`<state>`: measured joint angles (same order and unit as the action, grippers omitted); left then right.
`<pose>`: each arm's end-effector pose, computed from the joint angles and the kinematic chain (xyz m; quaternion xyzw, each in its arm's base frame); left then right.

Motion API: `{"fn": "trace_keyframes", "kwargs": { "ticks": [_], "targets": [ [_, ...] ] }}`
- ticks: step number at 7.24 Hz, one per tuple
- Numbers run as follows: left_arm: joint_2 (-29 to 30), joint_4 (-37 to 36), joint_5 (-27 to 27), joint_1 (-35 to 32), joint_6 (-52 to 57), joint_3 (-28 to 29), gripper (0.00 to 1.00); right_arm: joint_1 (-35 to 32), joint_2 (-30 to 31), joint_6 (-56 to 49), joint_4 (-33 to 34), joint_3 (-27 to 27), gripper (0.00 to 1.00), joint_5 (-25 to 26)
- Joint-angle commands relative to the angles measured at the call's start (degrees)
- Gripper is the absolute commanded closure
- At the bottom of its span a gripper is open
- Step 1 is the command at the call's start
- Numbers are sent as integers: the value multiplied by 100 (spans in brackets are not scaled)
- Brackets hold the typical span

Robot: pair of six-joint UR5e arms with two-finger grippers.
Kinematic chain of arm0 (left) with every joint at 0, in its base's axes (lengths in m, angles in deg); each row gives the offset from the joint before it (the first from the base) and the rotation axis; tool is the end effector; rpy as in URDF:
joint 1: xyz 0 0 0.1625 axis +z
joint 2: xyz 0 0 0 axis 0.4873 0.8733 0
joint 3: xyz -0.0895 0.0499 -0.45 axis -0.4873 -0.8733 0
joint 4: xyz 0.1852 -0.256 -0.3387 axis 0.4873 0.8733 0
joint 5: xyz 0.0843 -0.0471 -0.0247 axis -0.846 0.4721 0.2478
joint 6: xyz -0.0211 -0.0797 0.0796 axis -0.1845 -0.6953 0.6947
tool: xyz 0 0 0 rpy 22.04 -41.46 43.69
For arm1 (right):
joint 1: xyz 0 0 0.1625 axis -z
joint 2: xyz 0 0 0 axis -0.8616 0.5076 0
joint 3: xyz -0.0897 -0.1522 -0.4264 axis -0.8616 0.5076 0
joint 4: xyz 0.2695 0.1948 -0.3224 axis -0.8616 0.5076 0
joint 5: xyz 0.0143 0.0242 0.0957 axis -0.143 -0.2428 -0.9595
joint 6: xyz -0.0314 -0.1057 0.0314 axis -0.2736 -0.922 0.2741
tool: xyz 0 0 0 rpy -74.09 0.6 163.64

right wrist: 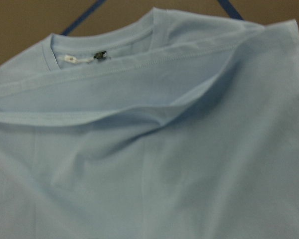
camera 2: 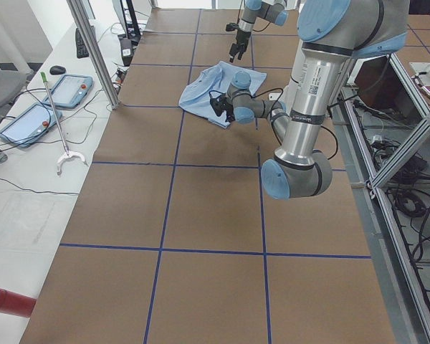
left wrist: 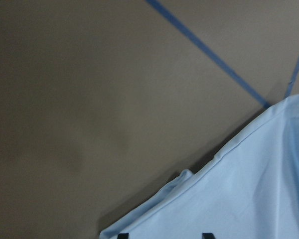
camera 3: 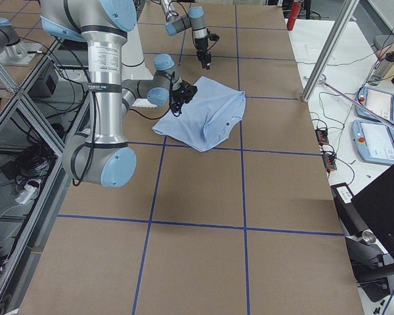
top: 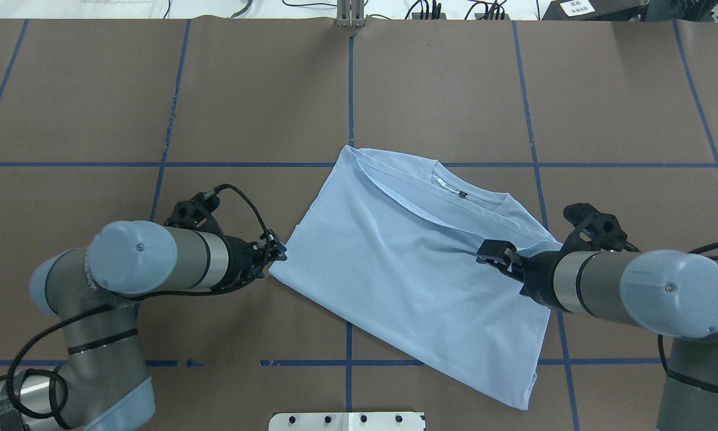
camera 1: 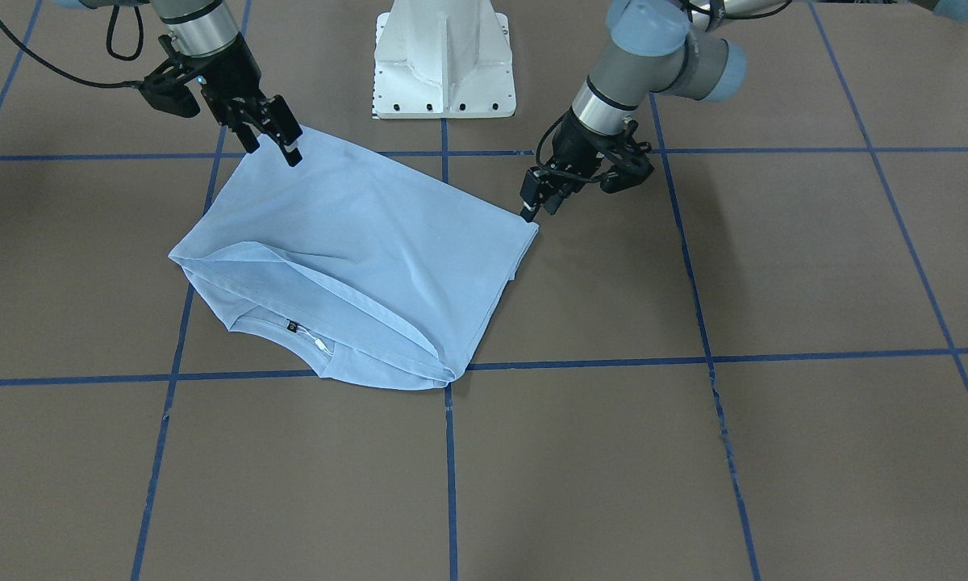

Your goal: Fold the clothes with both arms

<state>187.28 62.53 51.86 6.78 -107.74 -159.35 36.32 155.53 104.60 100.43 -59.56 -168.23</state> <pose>0.5670 -0.3612 0.2940 -0.0488 0.5259 -0.2781 0.8023 -0.4255 -0.3236 0.3325 0.0042 -0.4790 0.3102 0.8211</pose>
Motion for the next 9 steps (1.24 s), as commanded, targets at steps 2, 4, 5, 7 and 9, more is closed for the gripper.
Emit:
{"fn": "trace_keyframes", "kwargs": {
  "ticks": [2,4,5,7,9],
  "targets": [
    [186,-345,-195,287,-40,275,45,-274,-243,-401,-22,337,0,69],
    [336,-415,-257,287,-31,444,48,-266,-269,-401,-22,398,0,78],
    [344,-424,-257,287,-22,453,55,-283,-322,-401,-22,398,0,96],
    [353,-415,-327,278,-14,505,66,-283,-322,-401,-22,398,0,105],
    [353,-415,-547,243,56,505,100,-292,-322,-401,-22,433,0,105]
  ]
}}
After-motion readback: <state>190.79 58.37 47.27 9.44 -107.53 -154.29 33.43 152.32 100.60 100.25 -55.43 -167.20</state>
